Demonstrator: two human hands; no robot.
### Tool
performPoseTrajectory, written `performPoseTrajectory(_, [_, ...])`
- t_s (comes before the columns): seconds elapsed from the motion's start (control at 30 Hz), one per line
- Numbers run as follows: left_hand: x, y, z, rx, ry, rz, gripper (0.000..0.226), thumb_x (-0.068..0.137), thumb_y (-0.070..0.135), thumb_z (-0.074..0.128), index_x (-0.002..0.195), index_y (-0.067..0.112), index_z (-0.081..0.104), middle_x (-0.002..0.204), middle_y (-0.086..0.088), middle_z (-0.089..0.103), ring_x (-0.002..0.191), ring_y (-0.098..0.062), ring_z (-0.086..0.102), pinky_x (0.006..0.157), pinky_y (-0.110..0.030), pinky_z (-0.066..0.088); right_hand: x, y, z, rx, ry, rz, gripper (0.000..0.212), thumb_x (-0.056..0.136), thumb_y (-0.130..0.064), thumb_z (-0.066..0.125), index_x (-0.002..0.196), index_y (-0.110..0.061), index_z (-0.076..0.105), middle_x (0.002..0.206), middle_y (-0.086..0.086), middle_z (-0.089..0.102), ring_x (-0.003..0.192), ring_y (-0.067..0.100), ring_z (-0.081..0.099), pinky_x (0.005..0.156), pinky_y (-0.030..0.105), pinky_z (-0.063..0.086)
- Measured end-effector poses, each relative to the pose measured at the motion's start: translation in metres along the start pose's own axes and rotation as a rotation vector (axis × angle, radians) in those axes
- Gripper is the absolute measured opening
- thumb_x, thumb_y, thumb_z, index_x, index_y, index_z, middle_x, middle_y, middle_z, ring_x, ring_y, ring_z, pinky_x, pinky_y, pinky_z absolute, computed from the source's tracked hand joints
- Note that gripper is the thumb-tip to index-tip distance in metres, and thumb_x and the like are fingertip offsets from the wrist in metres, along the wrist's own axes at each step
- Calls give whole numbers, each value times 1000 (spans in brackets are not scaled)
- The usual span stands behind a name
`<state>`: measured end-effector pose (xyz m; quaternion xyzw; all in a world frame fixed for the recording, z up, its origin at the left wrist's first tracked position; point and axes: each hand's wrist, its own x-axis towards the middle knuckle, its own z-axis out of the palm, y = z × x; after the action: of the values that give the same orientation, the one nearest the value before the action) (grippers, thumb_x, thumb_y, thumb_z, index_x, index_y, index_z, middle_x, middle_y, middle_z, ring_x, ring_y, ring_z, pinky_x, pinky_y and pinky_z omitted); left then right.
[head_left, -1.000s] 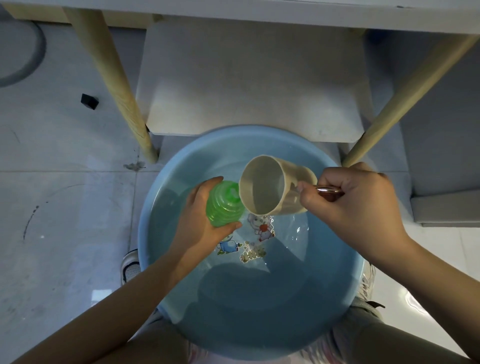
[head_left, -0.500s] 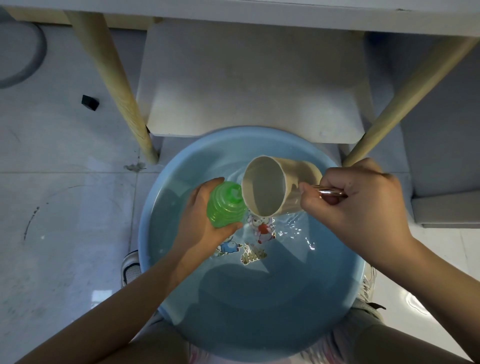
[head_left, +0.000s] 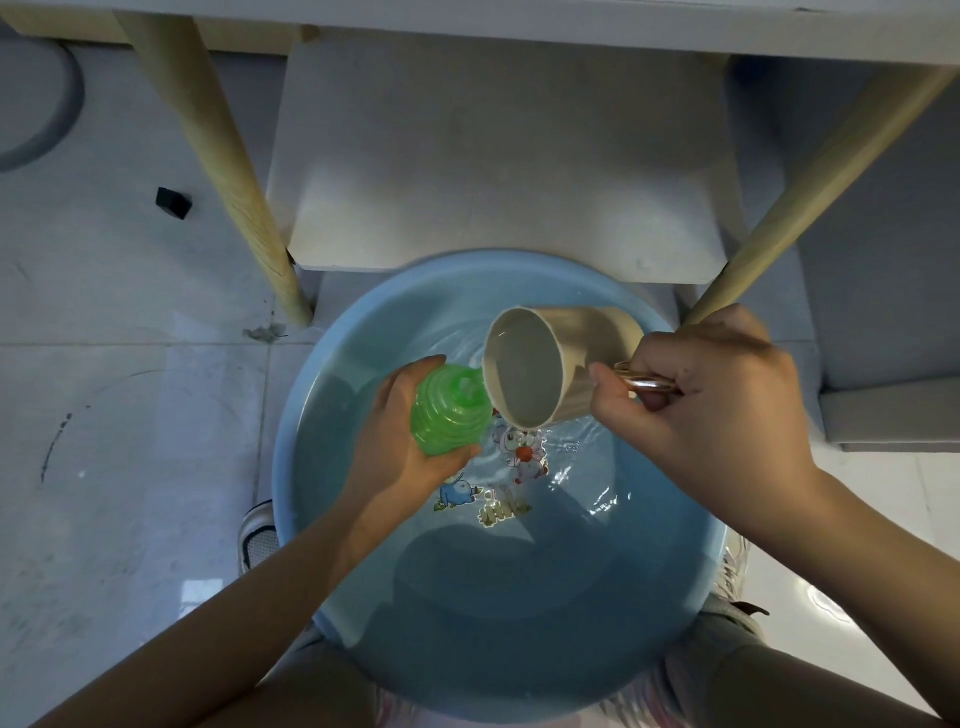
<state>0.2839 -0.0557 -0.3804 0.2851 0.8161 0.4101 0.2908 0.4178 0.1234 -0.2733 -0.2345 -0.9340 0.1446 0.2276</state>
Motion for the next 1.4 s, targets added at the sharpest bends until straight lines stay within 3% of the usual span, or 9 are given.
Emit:
performPoseTrajectory(0.13, [-2,0,1,4,-12,15,82,62,13,87,124,36,39,124,10,41,104,24,38,83,5,28,0,2,1,-10,16,-29,39,76,-30,57,43,-11,46,37,2,41,43,28,42,61,18,19])
performPoseTrajectory(0.37, [-1,-1,2,-4,-15,10,81,62,14,87,123,38,39,123,10,43,103,23,41,82,5,30,1,4,4,-7,74,-124,40,78,-26,59,44,-11,46,38,2,40,40,25,37,66,20,24])
performPoseTrajectory(0.5, [-3,-2,2,-18,-20,8,81,63,13,87,123,39,39,117,23,39,102,25,40,81,5,31,1,5,5,-9,97,-168,38,78,-24,62,45,-12,47,39,0,40,41,22,36,66,25,31])
performPoseTrajectory(0.67, [-3,-2,3,-17,-18,17,81,61,13,87,119,43,38,117,23,41,103,22,42,83,3,32,1,6,6,-26,111,-214,37,79,-22,64,45,-11,50,39,1,39,41,21,37,65,30,34])
performPoseTrajectory(0.77, [-1,-2,3,-25,-12,12,80,61,13,87,120,41,41,118,14,45,104,17,45,84,1,34,2,6,6,-40,121,-244,37,79,-20,65,46,-10,51,39,1,40,41,21,39,65,30,34])
performPoseTrajectory(1.0, [-4,1,3,-7,-19,15,79,62,16,87,123,38,42,120,15,46,104,20,43,81,3,32,2,7,8,-47,129,-279,35,80,-19,65,47,-10,55,40,0,43,42,22,42,65,30,36])
performPoseTrajectory(1.13, [-3,1,3,8,-19,0,79,62,16,87,128,29,45,123,11,46,100,11,48,83,3,32,3,5,8,-53,143,-307,35,79,-18,65,47,-10,54,40,0,41,42,21,42,65,30,35])
performPoseTrajectory(1.23, [-4,2,2,8,-28,5,80,62,17,87,127,32,44,123,12,45,104,5,47,84,3,31,3,4,7,-62,147,-331,33,79,-17,66,48,-10,56,42,-1,44,44,21,43,65,30,35])
performPoseTrajectory(1.4, [-4,4,2,-15,-38,19,77,58,28,81,124,36,41,117,19,44,103,22,42,82,5,29,3,2,8,-79,143,-370,32,81,-17,65,51,-10,57,45,-1,49,45,23,46,65,34,37])
